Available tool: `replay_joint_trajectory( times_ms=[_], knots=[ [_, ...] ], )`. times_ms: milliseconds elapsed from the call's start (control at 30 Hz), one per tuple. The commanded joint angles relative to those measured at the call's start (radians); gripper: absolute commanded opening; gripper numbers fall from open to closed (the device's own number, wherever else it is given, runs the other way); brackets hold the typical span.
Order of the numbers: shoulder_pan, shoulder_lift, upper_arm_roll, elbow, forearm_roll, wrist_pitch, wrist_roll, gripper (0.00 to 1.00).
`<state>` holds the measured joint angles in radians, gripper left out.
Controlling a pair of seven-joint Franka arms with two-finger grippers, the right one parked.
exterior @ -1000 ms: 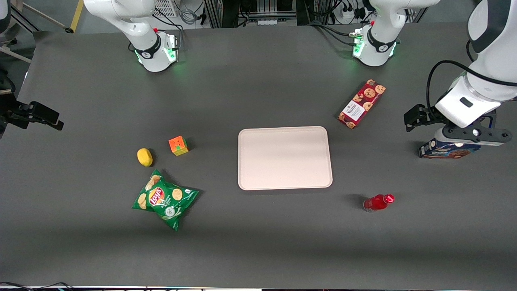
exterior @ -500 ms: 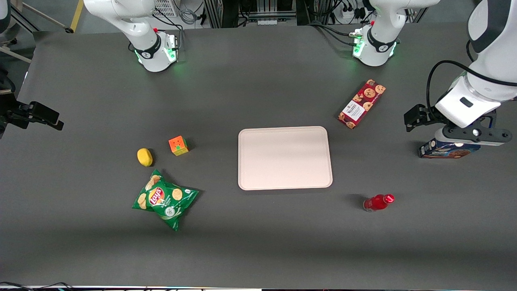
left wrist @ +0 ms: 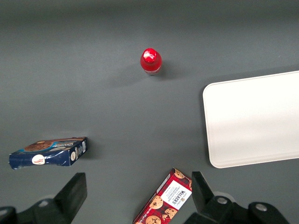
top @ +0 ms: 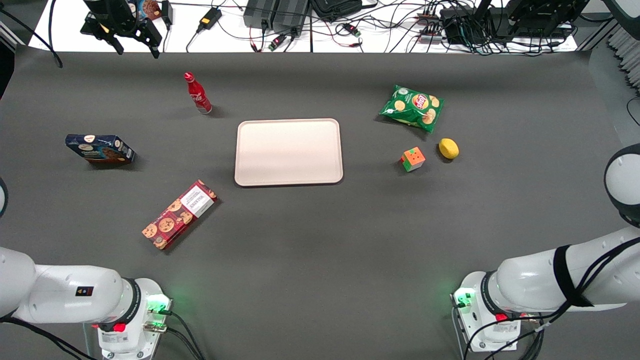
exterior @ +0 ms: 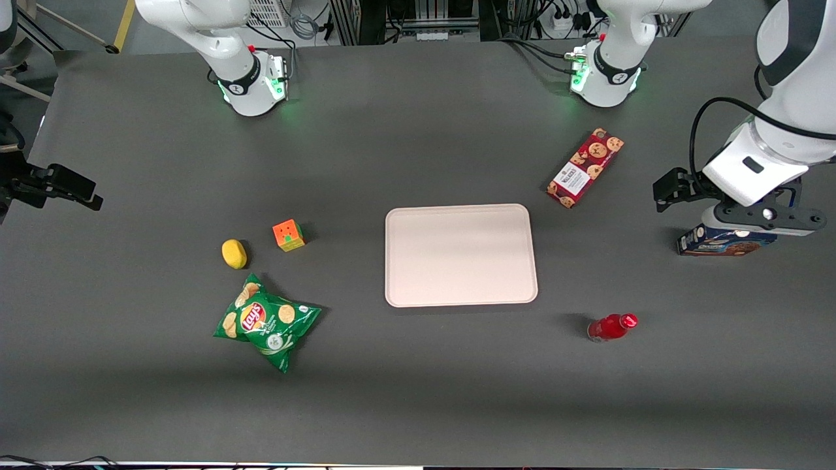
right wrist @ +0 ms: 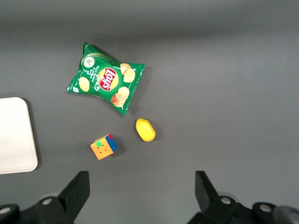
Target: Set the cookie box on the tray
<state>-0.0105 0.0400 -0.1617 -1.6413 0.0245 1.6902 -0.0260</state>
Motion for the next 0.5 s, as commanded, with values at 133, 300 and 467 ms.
replay_joint_trajectory(
  times_ms=[133, 300, 467],
  knots=[
    [0.007, -0.003, 0.007, 0.000, 0.026, -0.018, 0.423, 1.00],
    [0.006, -0.003, 0.004, -0.008, 0.135, -0.012, 0.725, 1.00],
    [0.010, -0.008, 0.007, -0.032, 0.183, 0.008, 1.039, 1.00]
  ],
)
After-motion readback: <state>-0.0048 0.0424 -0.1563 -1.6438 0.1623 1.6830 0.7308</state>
